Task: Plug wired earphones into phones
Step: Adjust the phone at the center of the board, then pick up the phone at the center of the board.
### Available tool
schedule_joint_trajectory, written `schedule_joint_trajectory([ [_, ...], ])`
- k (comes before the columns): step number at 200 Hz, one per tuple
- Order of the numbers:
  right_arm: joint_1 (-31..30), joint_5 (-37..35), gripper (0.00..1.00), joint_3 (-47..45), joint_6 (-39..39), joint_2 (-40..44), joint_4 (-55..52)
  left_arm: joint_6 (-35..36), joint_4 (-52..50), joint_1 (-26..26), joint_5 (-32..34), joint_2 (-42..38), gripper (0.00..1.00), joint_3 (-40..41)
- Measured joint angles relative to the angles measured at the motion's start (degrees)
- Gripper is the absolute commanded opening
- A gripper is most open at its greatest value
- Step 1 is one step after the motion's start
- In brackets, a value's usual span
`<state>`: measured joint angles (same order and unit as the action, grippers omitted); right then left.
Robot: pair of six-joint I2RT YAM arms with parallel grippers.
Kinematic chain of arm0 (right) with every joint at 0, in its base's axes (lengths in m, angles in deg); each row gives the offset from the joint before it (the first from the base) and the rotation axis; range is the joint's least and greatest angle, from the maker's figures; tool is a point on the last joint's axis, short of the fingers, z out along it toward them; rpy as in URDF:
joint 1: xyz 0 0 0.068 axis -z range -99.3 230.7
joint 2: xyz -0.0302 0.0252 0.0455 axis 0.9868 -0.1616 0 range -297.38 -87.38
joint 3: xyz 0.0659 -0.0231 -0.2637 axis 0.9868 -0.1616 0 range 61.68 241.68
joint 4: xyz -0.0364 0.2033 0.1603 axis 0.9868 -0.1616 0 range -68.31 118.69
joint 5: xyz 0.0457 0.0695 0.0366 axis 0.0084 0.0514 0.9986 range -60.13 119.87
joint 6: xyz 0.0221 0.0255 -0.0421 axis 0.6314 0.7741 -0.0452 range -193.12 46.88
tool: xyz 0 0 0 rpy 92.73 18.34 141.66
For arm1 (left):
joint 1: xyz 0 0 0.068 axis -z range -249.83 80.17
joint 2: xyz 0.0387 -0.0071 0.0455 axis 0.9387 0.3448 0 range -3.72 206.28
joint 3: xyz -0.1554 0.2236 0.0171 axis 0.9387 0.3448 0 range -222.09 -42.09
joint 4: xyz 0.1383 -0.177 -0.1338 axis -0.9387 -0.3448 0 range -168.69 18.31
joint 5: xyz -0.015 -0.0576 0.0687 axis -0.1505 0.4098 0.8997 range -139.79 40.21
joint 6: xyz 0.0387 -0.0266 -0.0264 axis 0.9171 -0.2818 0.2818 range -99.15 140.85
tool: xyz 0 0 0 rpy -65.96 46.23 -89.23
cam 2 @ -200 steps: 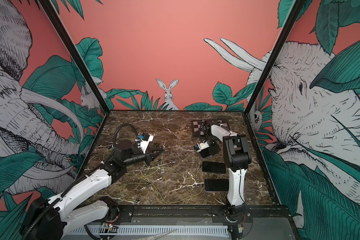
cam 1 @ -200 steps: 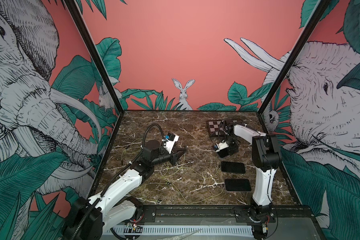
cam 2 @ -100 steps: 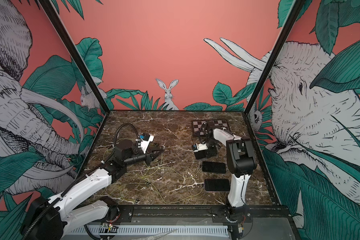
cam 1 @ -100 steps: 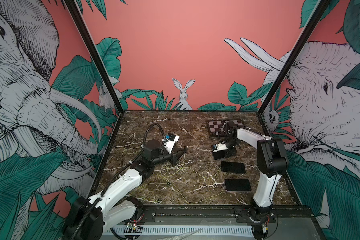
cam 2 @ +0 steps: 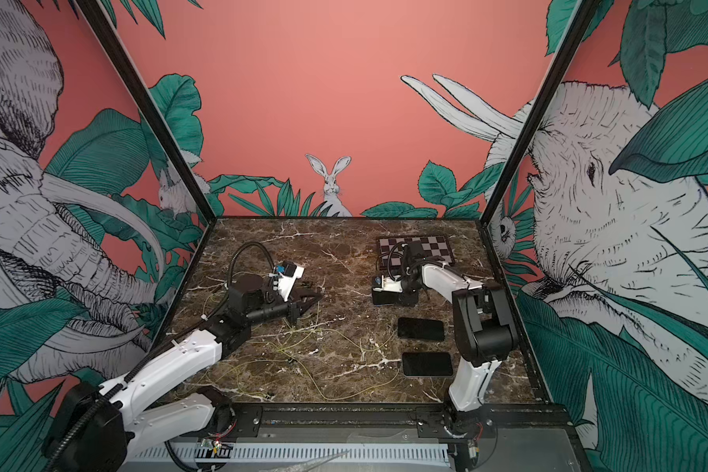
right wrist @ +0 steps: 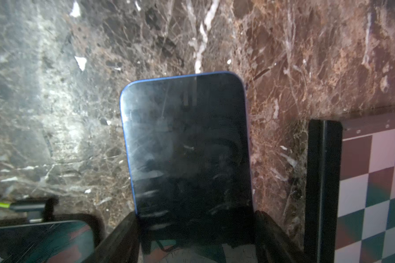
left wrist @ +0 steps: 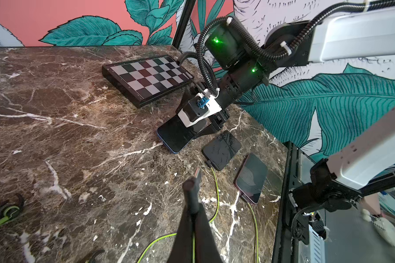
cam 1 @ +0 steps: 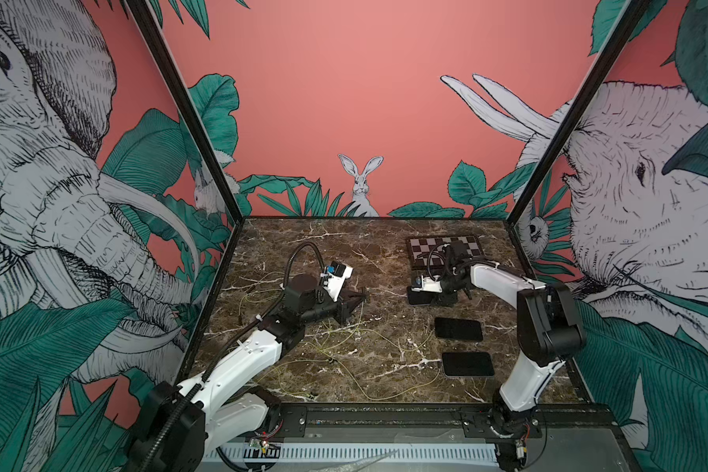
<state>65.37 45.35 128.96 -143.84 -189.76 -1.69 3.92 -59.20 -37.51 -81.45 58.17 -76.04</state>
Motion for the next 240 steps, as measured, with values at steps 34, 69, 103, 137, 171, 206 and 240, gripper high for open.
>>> schedule_joint_trajectory([
  [34, -1.9, -1.7, 0.73, 4.3, -0.7, -3.5, -2.7, 0.0, -1.1, 0.0, 0.1, 1.0, 0.0, -0.9],
  [69, -2.2, -2.7, 0.74, 8.1, -1.2, -9.1, -5.6, 0.0, -2.0, 0.0, 0.3, 1.0, 0.0, -0.9],
  [103, -2.1, -3.4, 0.88, 11.4, -1.0, -11.4, -8.7, 0.0, -2.0, 0.0, 0.6, 1.0, 0.0, -0.9],
  [137, -2.2, -4.3, 0.93, 12.6, -0.6, -12.1, -8.9, 0.0, -2.0, 0.0, 0.7, 1.0, 0.0, -0.9],
  [171, -2.2, -4.6, 0.93, 13.7, -0.4, -12.9, -10.1, -0.1, -1.9, 0.0, 0.7, 1.2, 0.0, -0.9],
  [206, -2.7, -5.7, 0.93, 18.0, -0.4, -15.7, -14.4, 0.0, -2.0, 0.0, 0.8, 1.2, 0.0, -0.9],
  [240, -4.0, -8.4, 0.92, 22.2, -0.8, -18.5, -18.9, 0.2, -2.2, 0.0, 1.1, 1.1, 0.0, -0.9],
])
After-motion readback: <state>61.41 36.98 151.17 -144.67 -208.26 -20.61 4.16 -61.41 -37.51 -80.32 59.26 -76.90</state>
